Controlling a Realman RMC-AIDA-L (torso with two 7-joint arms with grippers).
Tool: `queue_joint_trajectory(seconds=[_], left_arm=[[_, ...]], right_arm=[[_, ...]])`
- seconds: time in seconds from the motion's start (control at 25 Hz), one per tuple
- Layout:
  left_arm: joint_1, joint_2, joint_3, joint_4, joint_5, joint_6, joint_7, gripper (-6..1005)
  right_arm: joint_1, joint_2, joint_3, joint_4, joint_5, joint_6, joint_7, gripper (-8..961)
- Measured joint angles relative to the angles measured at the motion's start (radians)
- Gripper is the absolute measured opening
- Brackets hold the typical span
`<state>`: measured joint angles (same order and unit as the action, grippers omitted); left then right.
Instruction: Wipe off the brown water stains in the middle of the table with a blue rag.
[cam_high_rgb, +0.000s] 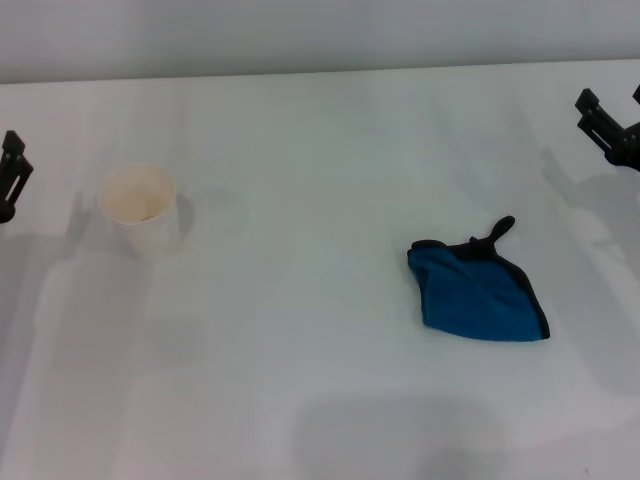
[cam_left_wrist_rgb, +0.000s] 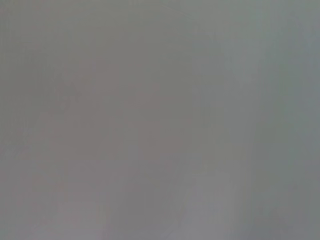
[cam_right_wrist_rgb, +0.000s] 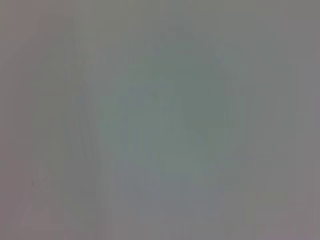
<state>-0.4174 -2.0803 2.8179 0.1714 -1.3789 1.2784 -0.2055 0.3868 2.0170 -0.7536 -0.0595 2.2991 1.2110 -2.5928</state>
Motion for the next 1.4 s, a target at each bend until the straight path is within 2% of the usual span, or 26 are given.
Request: queue_joint_trajectory(seconds=[0.2, 0.44, 0.88, 1.08, 1.4], left_arm=[[-0.010, -0.002, 0.000, 0.005, -0.019, -0.003, -0.011, 887], [-0.021, -0.001, 0.000, 0.005, -0.043, -0.038, -0.075, 887], [-0.039, -0.001, 0.000, 0.005, -0.143, -0.077, -0.098, 886], [-0.045, -0.001, -0.001, 0.005, -0.146, -0.090, -0.108, 886], [-0.047, -0.001, -0.002, 0.005, -0.146, -0.091, -0.108, 887]], right_arm=[[0.012, 0.000, 0.019, -0.010, 0.001, -0.002, 0.003, 866], [0.025, 0.003, 0.127, 0.000, 0.003, -0.008, -0.080, 866], [0.051, -0.001, 0.137, -0.019, 0.003, -0.068, -0.099, 865], [0.064, 0.001, 0.159, -0.016, 0.004, -0.120, -0.098, 866], [0.065, 0.002, 0.161, -0.013, 0.003, -0.121, -0.088, 866]])
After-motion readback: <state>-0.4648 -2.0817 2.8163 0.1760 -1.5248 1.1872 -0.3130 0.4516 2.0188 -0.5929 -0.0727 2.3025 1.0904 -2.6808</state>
